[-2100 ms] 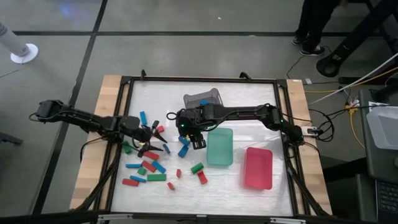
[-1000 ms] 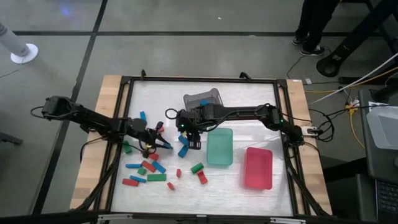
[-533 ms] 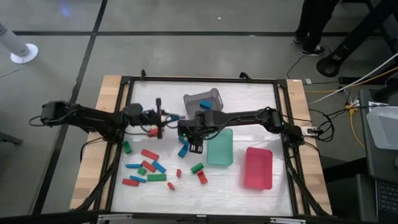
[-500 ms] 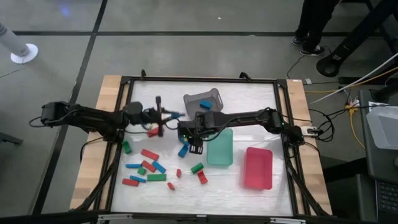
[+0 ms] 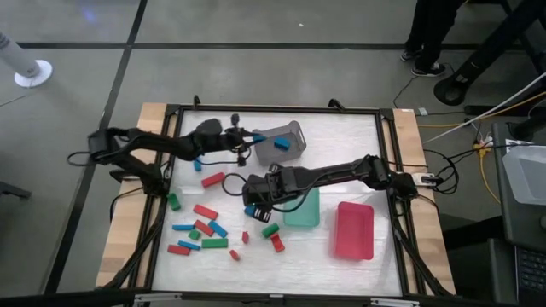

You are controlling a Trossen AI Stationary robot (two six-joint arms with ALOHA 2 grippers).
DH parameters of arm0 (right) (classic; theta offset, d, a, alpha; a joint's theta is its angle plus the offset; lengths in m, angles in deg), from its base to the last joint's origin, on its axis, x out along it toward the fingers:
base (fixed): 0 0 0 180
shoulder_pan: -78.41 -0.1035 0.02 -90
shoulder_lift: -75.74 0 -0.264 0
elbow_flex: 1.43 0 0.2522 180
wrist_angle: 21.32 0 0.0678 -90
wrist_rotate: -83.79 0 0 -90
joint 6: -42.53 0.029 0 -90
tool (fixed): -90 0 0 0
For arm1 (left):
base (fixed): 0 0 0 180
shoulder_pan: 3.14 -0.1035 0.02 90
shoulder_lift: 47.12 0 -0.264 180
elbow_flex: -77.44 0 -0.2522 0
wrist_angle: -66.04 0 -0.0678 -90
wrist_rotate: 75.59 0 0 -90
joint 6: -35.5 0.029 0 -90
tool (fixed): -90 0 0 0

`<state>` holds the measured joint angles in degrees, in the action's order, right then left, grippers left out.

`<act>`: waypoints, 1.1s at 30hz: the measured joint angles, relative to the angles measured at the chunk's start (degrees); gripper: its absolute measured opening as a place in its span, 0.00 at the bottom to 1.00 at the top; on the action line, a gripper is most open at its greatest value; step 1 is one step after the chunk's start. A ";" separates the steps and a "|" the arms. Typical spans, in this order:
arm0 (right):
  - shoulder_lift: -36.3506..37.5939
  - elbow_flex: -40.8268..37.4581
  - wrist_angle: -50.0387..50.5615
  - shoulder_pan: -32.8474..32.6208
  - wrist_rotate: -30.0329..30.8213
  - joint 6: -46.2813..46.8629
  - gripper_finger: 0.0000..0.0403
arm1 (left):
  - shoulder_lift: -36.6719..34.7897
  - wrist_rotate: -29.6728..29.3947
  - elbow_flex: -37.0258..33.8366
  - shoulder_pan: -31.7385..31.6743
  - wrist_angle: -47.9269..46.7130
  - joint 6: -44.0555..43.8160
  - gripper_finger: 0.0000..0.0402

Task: Sort blocks
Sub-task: Put the blue block into the gray bin, then put the blue triangular block into the gray bin

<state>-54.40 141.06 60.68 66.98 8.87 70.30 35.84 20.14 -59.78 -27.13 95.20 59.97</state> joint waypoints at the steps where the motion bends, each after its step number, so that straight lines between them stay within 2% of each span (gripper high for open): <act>1: -0.15 0.00 -0.03 -0.29 -0.03 0.94 0.51 | 1.15 -0.02 0.66 -0.21 -0.21 -0.01 0.15; 7: -0.53 0.02 -1.43 -1.24 2.12 5.12 0.51 | 4.97 -0.03 3.32 -0.39 -0.40 -1.98 0.27; 12: -1.31 -0.02 -1.17 -1.38 3.15 8.24 0.51 | 2.44 -0.99 3.67 -0.37 -2.80 -4.88 0.41; 14: -2.10 -0.02 -1.50 -1.35 4.04 8.89 0.51 | -1.11 -1.21 3.68 -0.37 -7.61 -4.24 0.43; 17: -3.42 -0.04 -2.52 -1.22 6.55 9.46 0.51 | -8.78 -2.73 3.69 -0.34 -19.87 -1.17 0.44; 22: -5.93 -0.07 -4.28 0.25 7.26 9.41 0.51 | -23.95 -3.40 3.68 0.04 -39.72 -0.73 0.45; 28: -8.30 0.00 -8.37 3.50 5.74 9.24 0.51 | -38.47 -3.22 3.67 1.93 -53.26 -12.76 0.45; 33: -10.67 -0.02 -9.72 6.04 -1.00 9.24 0.51 | -45.77 -1.39 3.65 4.44 -61.29 -21.77 0.45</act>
<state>-65.07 141.04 50.95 73.02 7.87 79.54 -9.93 18.75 -56.13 -22.69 33.91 38.20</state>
